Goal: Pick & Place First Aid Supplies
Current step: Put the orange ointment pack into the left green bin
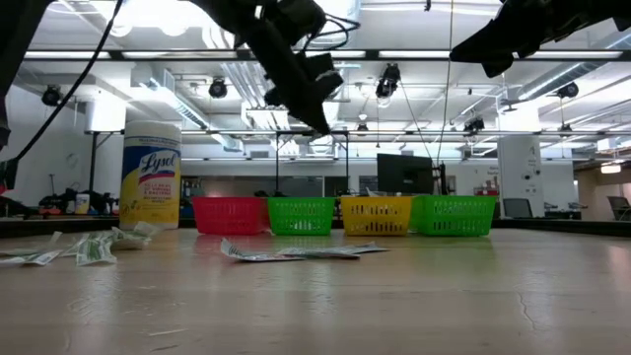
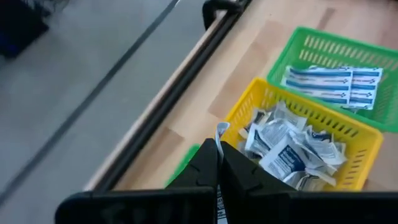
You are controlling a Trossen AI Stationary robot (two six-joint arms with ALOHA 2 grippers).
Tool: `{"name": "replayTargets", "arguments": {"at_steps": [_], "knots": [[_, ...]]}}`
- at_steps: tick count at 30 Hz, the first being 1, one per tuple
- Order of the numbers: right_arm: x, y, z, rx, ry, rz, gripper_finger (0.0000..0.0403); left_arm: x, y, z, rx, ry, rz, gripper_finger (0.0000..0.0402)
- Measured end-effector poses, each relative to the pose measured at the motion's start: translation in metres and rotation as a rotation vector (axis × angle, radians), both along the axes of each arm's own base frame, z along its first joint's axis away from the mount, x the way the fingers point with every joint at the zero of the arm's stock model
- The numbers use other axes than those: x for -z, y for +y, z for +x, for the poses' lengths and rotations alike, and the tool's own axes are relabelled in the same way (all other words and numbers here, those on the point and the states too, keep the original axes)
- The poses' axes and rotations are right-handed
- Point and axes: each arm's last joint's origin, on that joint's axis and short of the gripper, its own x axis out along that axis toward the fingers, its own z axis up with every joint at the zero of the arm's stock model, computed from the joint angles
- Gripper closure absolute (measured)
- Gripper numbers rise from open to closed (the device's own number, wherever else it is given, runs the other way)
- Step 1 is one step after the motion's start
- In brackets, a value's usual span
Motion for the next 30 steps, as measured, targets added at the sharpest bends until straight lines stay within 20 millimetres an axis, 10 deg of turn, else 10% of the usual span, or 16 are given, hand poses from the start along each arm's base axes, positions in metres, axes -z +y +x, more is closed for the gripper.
{"name": "replayTargets", "arguments": {"at_steps": [12,30], "knots": [[0.000,0.000,0.000,0.000,0.000,-0.001,0.0351,0.066,-0.002,-0.016,-0.204,-0.052,-0.215,0.0399],[0.000,0.000,0.000,0.000,0.000,0.000,0.0351,0.102,-0.006,-0.026,-0.261,-0.151,-0.280,0.0399]]}}
